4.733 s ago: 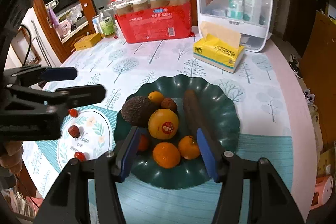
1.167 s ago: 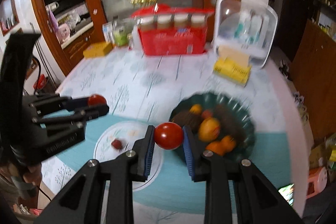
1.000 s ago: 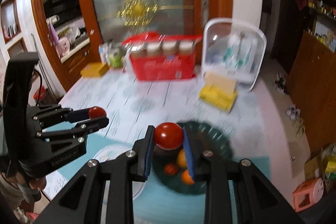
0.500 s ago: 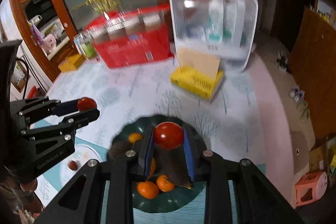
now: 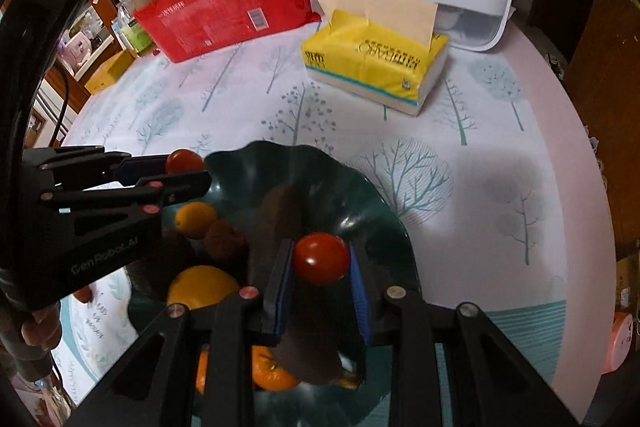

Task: Organize fruits
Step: 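Carry both cherry tomatoes onto the green plate and open both tools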

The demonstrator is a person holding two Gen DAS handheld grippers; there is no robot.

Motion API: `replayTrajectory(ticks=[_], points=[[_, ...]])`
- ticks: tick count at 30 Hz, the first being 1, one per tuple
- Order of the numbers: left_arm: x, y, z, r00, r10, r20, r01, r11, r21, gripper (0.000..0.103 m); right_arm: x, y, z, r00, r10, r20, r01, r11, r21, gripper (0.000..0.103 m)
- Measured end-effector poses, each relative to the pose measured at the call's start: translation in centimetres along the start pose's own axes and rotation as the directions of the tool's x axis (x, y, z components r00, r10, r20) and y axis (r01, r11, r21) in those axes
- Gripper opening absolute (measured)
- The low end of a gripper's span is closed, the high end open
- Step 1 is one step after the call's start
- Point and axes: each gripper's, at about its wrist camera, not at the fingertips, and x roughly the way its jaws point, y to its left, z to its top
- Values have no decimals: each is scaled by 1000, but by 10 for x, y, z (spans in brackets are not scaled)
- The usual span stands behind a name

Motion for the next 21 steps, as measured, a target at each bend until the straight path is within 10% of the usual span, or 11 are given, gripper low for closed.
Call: replayTrajectory(ticks=[9, 21], points=[[21, -7, -4, 999, 16, -38, -15, 999, 34, 26, 15, -9, -2, 1000, 3, 0, -3, 1000, 23, 31], [-10, -6, -9, 999, 33, 36, -33, 999, 23, 53, -1, -13, -1, 998, 15, 55, -18, 998, 55, 42]])
